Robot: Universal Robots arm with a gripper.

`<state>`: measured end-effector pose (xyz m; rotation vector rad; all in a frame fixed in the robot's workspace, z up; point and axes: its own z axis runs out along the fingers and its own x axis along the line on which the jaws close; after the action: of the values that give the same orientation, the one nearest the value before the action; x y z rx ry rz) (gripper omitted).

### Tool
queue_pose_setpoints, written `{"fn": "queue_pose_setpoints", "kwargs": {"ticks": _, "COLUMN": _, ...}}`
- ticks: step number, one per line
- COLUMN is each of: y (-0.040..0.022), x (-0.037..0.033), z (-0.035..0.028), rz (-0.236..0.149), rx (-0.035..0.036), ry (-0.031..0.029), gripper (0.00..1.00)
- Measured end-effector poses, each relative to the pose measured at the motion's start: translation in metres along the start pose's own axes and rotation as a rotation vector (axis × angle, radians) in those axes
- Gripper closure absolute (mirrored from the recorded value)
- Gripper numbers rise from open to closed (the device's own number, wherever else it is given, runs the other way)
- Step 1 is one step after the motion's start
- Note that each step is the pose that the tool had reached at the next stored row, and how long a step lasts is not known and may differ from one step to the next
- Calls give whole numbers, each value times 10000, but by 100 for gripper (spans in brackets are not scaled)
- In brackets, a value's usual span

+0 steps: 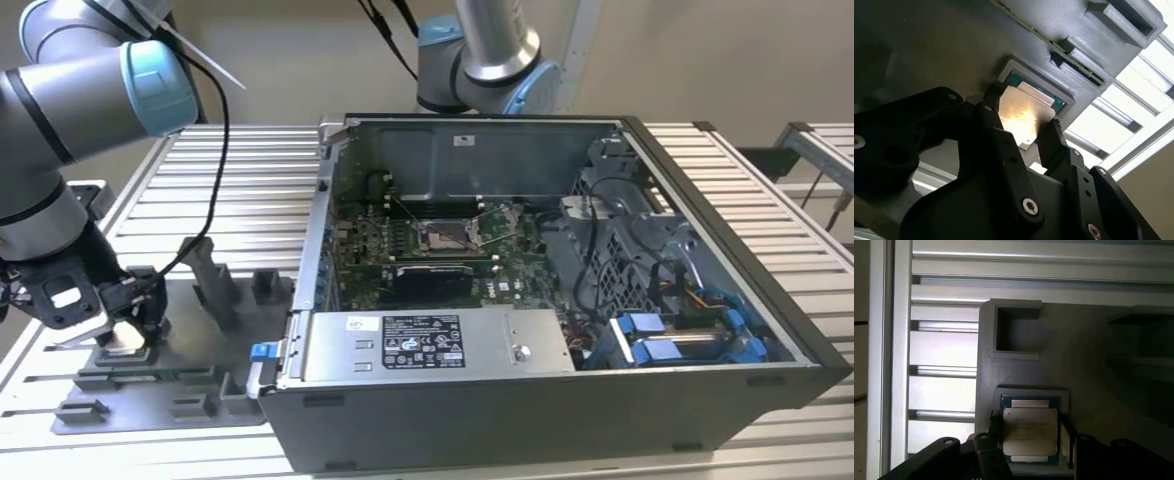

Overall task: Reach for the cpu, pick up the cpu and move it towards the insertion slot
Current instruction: 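Pick up the cpu and move it towards the insertion slot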

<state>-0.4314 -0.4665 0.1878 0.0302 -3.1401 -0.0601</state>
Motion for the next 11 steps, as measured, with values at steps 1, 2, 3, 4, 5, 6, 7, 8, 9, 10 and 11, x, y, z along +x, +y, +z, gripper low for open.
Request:
{"fn": "queue_pose_setpoints", "kwargs": {"ticks": 1, "y": 1, "x": 0, "z": -18, "rz": 0, "rx": 0, "ry": 1, "gripper": 100}}
{"fn": "queue_pose_setpoints", "kwargs": {"ticks": 2, "y": 2, "x": 0, "z": -42, "rz": 0, "rx": 0, "ry": 0, "gripper": 100}}
{"fn": "queue_pose_setpoints", "kwargs": {"ticks": 3, "y": 3, "x": 0, "z": -66, "rz": 1, "rx": 1, "ry": 0, "gripper": 100}}
{"fn": "queue_pose_setpoints", "kwargs": {"ticks": 4, "y": 4, "x": 0, "z": -96, "rz": 3, "rx": 1, "ry": 0, "gripper": 100}}
{"fn": "queue_pose_setpoints", "kwargs": {"ticks": 5, "y": 5, "x": 0, "z": -135, "rz": 6, "rx": 0, "ry": 0, "gripper": 100}}
{"fn": "queue_pose_setpoints", "kwargs": {"ticks": 6, "y": 7, "x": 0, "z": -180, "rz": 7, "rx": 4, "ry": 1, "gripper": 100}}
{"fn": "queue_pose_setpoints", "kwargs": {"ticks": 7, "y": 9, "x": 0, "z": -226, "rz": 7, "rx": 5, "ry": 1, "gripper": 100}}
{"fn": "queue_pose_setpoints", "kwargs": {"ticks": 8, "y": 10, "x": 1, "z": -271, "rz": 7, "rx": 7, "ry": 3, "gripper": 100}}
{"fn": "queue_pose_setpoints", "kwargs": {"ticks": 9, "y": 12, "x": 0, "z": -315, "rz": 7, "rx": 5, "ry": 0, "gripper": 100}}
{"fn": "queue_pose_setpoints", "kwargs": {"ticks": 10, "y": 14, "x": 0, "z": -359, "rz": 7, "rx": 5, "ry": 0, "gripper": 100}}
{"fn": "queue_pose_setpoints", "kwargs": {"ticks": 11, "y": 15, "x": 1, "z": -391, "rz": 7, "rx": 6, "ry": 2, "gripper": 100}}
